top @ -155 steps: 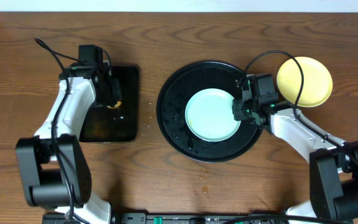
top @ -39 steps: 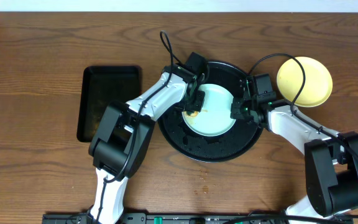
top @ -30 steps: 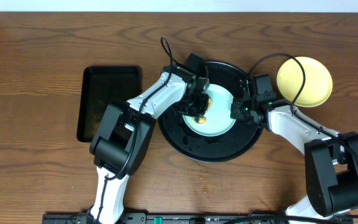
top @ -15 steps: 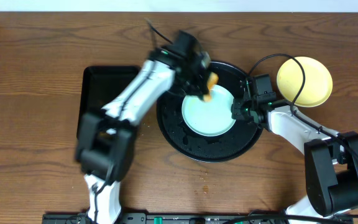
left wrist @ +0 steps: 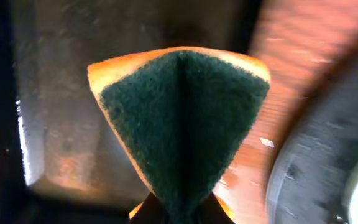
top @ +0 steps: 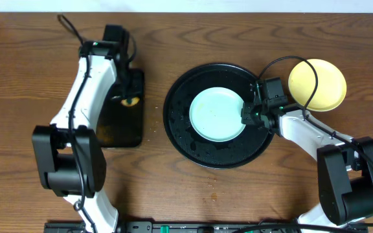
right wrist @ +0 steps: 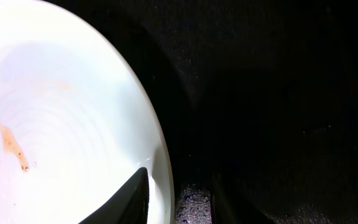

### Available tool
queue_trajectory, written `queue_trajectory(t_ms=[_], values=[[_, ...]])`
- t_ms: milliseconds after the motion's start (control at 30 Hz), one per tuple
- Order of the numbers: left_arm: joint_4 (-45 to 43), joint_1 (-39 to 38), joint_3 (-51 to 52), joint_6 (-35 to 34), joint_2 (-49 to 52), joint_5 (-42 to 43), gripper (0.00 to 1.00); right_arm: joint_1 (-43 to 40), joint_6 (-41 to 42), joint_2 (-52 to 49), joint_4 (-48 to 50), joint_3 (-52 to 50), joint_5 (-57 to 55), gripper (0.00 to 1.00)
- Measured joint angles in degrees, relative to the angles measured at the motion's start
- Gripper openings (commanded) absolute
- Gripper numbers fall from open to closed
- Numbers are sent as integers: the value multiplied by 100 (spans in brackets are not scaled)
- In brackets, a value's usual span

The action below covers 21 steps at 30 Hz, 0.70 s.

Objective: Clean dirty plates on tray and stack at the side
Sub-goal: 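Move the sponge back over the sponge tray with the left gripper, then lift the light-blue plate with the right gripper and carry it right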

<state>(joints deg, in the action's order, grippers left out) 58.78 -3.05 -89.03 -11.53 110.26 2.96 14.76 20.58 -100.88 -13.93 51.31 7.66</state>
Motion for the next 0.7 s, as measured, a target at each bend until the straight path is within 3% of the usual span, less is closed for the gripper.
queue_trajectory(t_ms=[67, 100, 167, 233, 300, 500, 700], values=[[-225, 216, 264, 0, 103, -70, 11, 0, 0, 0, 2, -2, 0, 29], [-286, 278, 321, 0, 131, -83, 17, 0, -2, 0, 7, -2, 0, 26], [-354, 437, 435, 42, 199, -149, 54, 0, -4, 0, 35, -4, -4, 5], [-361, 520, 459, 90, 210, -177, 72, 0, -90, 0, 173, -7, -11, 1], [-369, 538, 459, 74, 210, -188, 80, 2, -177, 0, 223, -7, 2, 1], [-372, 535, 459, 107, 210, -188, 81, 33, -1189, 345, -514, 487, -310, 1], [-374, 535, 459, 107, 210, -188, 82, 997, -2509, 1685, -1029, 1331, -2553, 1]])
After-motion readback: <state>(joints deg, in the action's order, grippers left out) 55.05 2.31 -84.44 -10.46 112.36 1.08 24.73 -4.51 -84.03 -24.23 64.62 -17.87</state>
